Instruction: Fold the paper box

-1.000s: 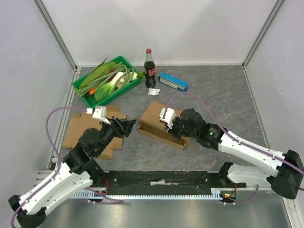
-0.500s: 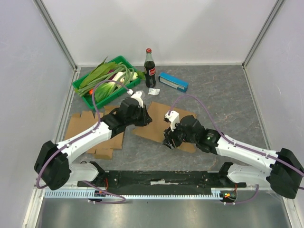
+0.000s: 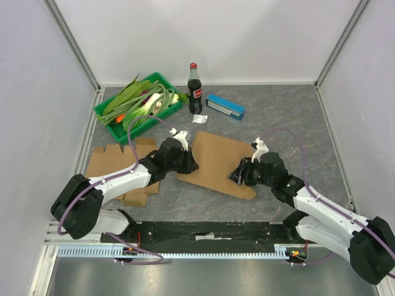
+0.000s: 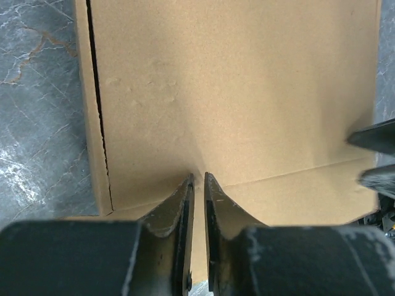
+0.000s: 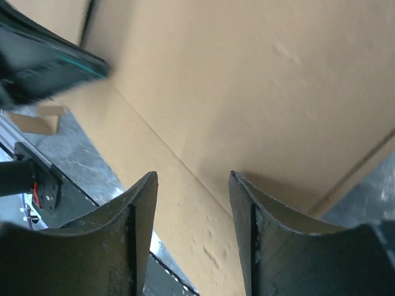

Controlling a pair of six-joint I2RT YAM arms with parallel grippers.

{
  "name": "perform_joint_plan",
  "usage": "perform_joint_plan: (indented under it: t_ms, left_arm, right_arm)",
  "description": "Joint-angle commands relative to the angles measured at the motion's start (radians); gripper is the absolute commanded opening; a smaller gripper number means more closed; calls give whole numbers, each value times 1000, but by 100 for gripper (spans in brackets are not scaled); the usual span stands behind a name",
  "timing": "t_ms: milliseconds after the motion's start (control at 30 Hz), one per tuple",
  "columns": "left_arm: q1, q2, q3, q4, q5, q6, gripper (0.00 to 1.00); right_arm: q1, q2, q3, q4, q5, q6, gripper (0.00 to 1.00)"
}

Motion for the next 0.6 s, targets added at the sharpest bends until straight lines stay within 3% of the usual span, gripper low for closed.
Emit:
perform_joint_plan:
  t_ms: [0, 33, 67, 133, 167, 200, 267, 333, 433, 533, 567]
  left_arm:
    - [-3, -15, -45, -21, -15, 12, 21]
    - [-3, -57, -48, -19, -16, 11, 25]
    - [-3, -135, -49, -47, -24, 8, 39]
    - [-2, -209, -11, -97, -45, 17, 54]
    - [3, -230, 7, -128, -50, 20, 67]
    - [30, -243, 47, -168, -35, 26, 71]
    - [86, -217, 81, -187, 83, 15, 75]
    - [182, -145, 101, -165, 158, -3, 80]
    - [254, -65, 92, -97, 232, -35, 82]
    - [265, -25, 80, -33, 283, -75, 82]
    - [265, -4, 77, -23, 277, -84, 82]
  right_arm:
    - [-34, 9, -121, 94, 34, 73, 56]
    - [-57, 21, -119, 84, 40, 46, 55]
    - [-61, 41, -72, -10, 44, -24, 56]
    - [-60, 30, -5, -112, 45, -99, 62]
    - [-61, -12, 40, -185, 62, -111, 69]
    - [-61, -35, 60, -210, 68, -132, 73]
    - [-75, -65, 104, -282, 106, -128, 89]
    - [-157, -36, 121, -304, 67, -145, 93]
    - [-309, 108, 153, -293, -60, -186, 91]
    - [-371, 219, 187, -259, -122, -221, 86]
    - [-393, 262, 187, -229, -186, -221, 79]
